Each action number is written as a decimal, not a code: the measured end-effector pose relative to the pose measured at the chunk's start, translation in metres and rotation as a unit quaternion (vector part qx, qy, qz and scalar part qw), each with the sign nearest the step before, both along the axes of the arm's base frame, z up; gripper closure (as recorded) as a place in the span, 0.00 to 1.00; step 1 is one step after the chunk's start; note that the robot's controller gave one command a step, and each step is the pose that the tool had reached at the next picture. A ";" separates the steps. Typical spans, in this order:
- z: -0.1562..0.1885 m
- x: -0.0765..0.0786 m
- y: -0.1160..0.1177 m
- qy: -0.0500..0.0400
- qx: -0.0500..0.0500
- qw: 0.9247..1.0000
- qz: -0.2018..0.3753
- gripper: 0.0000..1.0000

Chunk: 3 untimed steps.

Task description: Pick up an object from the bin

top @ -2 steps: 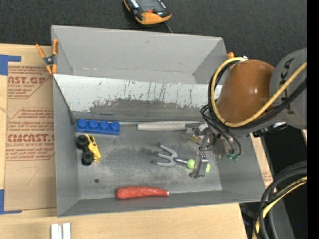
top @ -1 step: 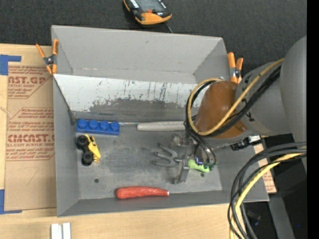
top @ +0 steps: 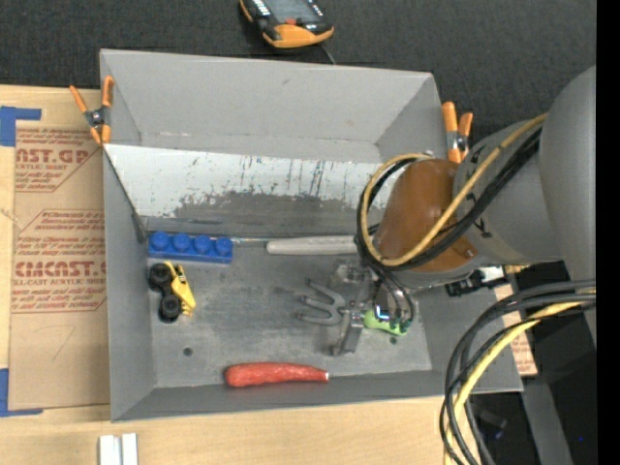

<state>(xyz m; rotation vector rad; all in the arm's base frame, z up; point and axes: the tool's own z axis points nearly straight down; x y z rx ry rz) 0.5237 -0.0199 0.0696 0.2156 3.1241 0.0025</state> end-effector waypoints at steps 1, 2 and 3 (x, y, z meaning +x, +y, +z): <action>0.000 0.003 -0.005 0.005 0.000 1.000 0.022 0.00; 0.000 0.001 0.000 0.001 0.001 1.000 0.005 0.00; 0.000 0.003 -0.004 0.004 0.000 1.000 0.020 1.00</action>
Offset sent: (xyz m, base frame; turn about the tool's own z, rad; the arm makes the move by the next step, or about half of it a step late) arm 0.0004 0.0003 0.0000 -0.0019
